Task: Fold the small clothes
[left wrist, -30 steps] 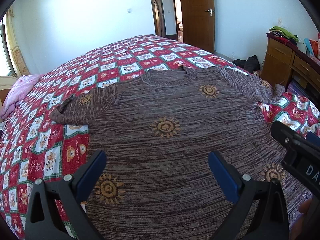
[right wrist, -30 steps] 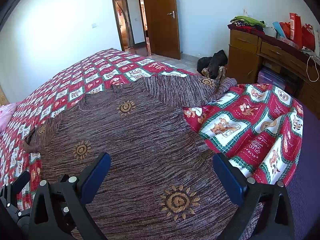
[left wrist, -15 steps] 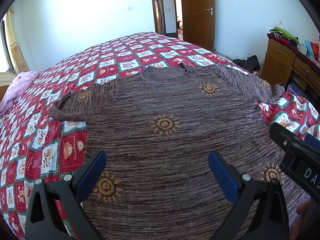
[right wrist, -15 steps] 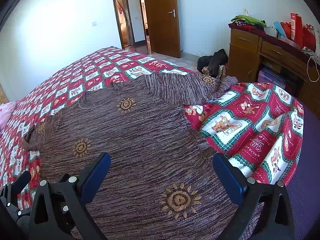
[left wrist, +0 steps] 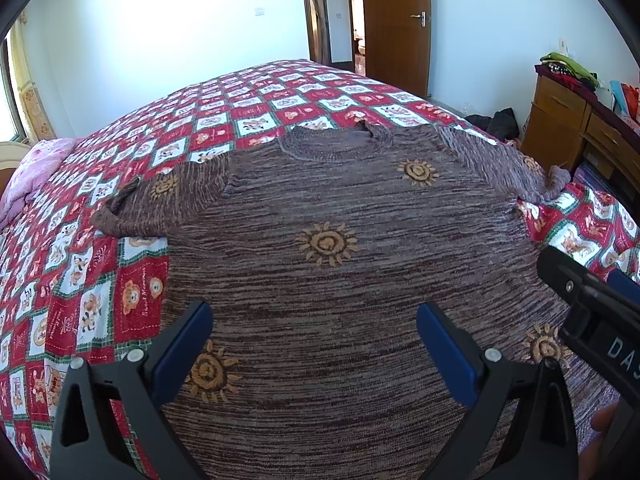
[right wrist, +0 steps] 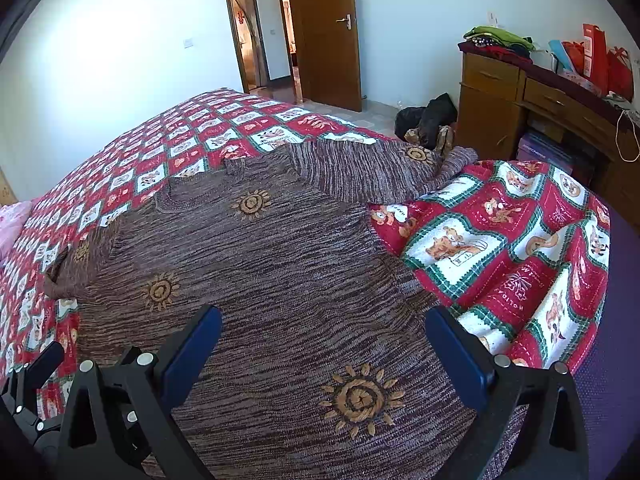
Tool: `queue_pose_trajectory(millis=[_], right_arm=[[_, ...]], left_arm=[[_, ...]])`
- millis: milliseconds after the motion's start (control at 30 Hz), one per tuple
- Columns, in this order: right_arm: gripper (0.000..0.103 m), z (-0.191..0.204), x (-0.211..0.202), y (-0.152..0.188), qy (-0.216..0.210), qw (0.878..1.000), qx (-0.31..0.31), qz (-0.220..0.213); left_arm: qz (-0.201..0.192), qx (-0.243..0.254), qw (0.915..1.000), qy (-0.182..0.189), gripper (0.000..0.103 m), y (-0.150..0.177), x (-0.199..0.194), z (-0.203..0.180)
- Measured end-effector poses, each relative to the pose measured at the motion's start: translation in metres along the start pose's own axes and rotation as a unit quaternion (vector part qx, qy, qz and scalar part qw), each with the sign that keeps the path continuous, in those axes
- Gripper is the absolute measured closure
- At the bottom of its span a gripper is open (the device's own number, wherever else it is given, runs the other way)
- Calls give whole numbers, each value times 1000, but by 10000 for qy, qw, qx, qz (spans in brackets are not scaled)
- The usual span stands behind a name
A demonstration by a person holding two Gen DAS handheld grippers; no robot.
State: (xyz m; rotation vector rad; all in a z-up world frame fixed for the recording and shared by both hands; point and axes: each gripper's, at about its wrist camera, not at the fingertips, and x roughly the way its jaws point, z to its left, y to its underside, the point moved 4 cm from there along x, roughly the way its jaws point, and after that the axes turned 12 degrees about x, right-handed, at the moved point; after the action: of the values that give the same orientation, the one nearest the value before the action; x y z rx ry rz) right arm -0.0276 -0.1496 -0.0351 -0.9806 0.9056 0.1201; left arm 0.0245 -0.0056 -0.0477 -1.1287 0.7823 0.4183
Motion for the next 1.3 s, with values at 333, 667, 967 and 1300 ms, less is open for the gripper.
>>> queue_pose_trajectory(millis=[333,667,967,1300], right_arm=[[1,-1,14,0,58,9998,5,181],[5,-22,50,-43,-767,9918,195,1003],[47,-155,120,-177,-552,9716,2124,886],[47,-197,203,-214,-127,9568,2739,971]], left_arm=[[190,9,9998,94,0,-1,15,-2],[304,-28,9995,63,0,-16,50,28],[224,-406,9978,-467,0,-25,104,75],[324,-864,9954,-265,0,-16,129,89]])
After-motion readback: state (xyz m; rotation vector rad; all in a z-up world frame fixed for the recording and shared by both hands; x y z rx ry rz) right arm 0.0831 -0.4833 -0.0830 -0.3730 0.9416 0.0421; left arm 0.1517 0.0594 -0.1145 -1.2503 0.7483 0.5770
